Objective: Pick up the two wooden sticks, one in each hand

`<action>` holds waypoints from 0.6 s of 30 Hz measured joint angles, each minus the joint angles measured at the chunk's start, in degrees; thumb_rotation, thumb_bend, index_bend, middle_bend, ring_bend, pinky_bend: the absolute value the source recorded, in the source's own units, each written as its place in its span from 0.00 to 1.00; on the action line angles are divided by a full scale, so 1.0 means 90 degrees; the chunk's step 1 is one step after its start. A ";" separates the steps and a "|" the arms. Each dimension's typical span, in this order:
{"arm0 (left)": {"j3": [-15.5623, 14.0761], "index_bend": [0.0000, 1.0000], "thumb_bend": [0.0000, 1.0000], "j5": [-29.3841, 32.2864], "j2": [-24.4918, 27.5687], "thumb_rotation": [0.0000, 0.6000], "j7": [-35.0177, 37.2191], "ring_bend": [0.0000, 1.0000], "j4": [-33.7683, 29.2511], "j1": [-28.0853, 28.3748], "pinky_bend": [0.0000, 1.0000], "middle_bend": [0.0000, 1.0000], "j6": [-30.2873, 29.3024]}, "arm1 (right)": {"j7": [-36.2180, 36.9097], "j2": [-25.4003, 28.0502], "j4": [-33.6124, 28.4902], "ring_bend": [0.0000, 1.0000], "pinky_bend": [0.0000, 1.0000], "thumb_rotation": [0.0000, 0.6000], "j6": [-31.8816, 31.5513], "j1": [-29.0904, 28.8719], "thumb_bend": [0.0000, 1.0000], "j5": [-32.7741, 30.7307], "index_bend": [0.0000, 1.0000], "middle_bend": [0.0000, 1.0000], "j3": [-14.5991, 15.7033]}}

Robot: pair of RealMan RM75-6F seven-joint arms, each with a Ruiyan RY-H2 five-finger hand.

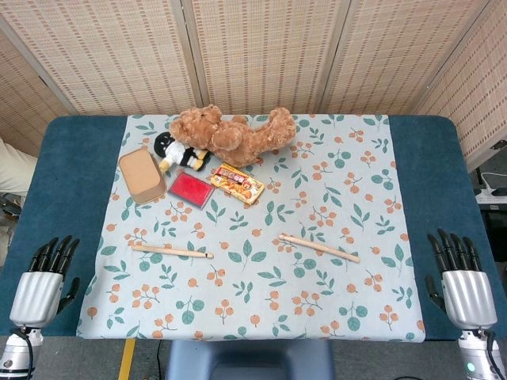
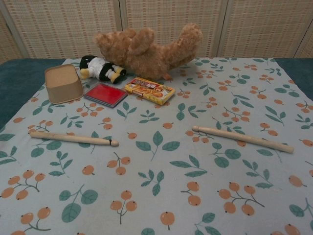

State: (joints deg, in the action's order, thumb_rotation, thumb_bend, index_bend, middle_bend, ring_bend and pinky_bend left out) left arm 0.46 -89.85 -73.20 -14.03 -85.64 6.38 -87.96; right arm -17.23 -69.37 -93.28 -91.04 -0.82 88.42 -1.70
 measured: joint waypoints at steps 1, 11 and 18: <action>-0.0004 0.02 0.46 -0.0033 -0.0013 1.00 0.0009 0.02 0.0012 0.0010 0.14 0.00 0.0002 | -0.0019 -0.0013 0.0010 0.00 0.00 1.00 0.0009 -0.0003 0.39 0.0001 0.00 0.00 -0.0005; -0.0079 0.03 0.46 -0.0376 -0.0403 1.00 0.0027 0.05 0.0194 0.0677 0.13 0.07 0.1116 | -0.0163 -0.0177 0.0094 0.00 0.00 1.00 0.0110 -0.0053 0.39 0.0096 0.00 0.00 -0.0002; 0.0227 0.13 0.46 -0.0107 -0.1198 1.00 -0.0721 0.08 0.0721 0.1474 0.13 0.15 0.2100 | -0.0393 -0.0214 0.0099 0.00 0.00 1.00 0.0218 -0.0153 0.39 0.0079 0.00 0.00 -0.0083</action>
State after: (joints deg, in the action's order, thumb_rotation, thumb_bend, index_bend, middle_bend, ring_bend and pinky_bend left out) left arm 2.50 -90.81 -83.98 -20.52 -79.15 19.64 -69.06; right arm -20.76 -71.30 -92.38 -89.08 -2.20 89.13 -2.45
